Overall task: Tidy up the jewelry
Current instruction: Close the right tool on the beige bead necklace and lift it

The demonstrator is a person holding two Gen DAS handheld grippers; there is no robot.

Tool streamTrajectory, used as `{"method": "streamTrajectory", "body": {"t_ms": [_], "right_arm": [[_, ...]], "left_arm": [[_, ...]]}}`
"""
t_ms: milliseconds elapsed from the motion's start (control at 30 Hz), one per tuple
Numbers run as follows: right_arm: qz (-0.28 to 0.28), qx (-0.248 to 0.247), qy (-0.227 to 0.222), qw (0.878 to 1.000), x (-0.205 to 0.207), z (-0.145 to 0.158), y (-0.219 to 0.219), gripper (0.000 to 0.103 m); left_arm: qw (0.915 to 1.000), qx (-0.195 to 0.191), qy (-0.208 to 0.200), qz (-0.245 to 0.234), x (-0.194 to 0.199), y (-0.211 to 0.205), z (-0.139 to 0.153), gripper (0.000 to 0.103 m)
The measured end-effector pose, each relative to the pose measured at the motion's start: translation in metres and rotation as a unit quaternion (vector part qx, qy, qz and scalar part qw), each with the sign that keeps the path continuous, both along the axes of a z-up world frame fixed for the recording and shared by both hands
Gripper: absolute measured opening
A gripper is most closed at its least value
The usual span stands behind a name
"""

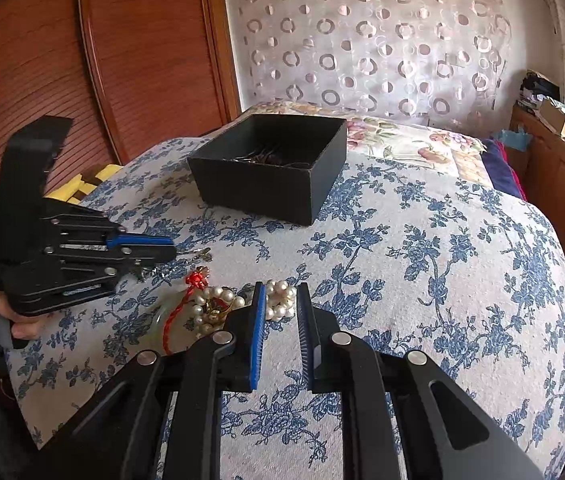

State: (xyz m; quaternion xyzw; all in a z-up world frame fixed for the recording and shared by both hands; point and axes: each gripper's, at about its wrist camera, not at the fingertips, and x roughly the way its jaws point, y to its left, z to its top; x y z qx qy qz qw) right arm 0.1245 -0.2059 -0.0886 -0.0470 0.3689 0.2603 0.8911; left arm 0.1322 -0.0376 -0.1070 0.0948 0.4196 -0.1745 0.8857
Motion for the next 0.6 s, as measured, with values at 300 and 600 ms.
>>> {"method": "streamTrajectory", "body": {"t_ms": [300, 600], "right_arm": [[-0.004, -0.004, 0.006, 1.0, 0.013, 0.0, 0.0, 0.027], [0.008, -0.037, 0.055, 0.998, 0.039, -0.022, 0.014, 0.027]], "left_arm": [[0.9984, -0.041, -0.036, 0.016, -0.02, 0.021, 0.027, 0.004], [0.997, -0.062, -0.046, 0.01, -0.034, 0.02, 0.033, 0.004]]}}
